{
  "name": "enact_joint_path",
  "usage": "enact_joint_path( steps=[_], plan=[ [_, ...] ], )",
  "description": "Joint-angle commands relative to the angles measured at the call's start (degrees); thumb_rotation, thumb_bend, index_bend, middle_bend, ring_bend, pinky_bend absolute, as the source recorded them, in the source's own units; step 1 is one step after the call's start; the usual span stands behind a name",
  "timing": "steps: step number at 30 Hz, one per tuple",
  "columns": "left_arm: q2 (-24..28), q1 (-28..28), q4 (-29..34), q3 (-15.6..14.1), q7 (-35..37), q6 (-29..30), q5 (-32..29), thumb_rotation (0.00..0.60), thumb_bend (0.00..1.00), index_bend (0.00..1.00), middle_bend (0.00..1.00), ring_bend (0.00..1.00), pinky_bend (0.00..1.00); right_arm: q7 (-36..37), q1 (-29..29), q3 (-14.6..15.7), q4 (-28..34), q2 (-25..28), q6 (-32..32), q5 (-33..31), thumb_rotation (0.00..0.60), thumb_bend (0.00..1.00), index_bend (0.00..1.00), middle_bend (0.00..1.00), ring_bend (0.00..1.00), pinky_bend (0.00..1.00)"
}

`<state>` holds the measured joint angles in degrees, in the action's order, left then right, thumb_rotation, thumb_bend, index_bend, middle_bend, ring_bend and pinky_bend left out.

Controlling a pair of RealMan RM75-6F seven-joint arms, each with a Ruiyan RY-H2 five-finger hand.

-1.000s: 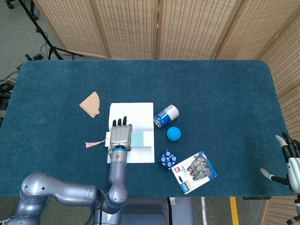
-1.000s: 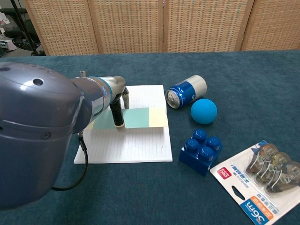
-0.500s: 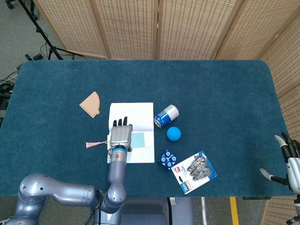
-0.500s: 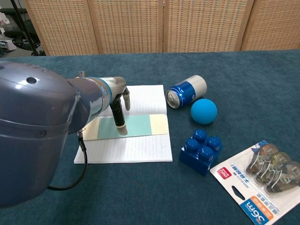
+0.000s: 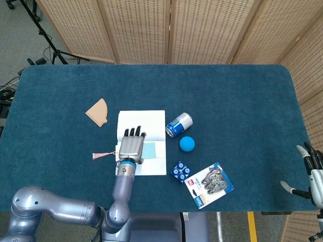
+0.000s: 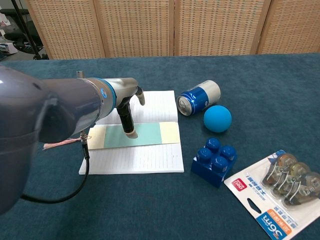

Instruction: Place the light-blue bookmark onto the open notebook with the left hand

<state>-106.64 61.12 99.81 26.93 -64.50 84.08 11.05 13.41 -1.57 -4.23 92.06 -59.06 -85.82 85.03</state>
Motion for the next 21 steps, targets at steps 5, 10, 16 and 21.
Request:
enact_joint_path(
  steps=[5,10,16,21],
  plan=[
    [9.14,-3.62,13.58,-3.37,0.33,-1.87,0.90,0.600,0.37,0.12,0.00,0.00,0.00,-0.50,0.00,0.09,0.22,-0.08,-0.10,0.25,0.600,0.05,0.00,0.00,0.00,0.00],
    [15.22,-5.32,22.43,-7.64,-0.09,-2.19,2.70,0.600,0.51,0.09,0.00,0.00,0.00,-1.10,0.05,0.15,0.61,-0.10,-0.22,0.31,0.600,0.05,0.00,0.00,0.00,0.00],
    [18.94,-6.10,27.52,-10.18,1.10,-2.71,3.10,0.600,0.57,0.09,0.00,0.00,0.00,-1.03,0.17,0.05,0.74,-0.02,-0.40,0.12,0.600,0.05,0.00,0.00,0.00,0.00],
    [21.21,-6.21,29.53,-12.64,2.07,-3.00,3.94,0.600,0.62,0.09,0.00,0.00,0.00,-0.64,0.21,-0.02,0.63,0.08,-0.36,-0.07,0.600,0.05,0.00,0.00,0.00,0.00]
  ],
)
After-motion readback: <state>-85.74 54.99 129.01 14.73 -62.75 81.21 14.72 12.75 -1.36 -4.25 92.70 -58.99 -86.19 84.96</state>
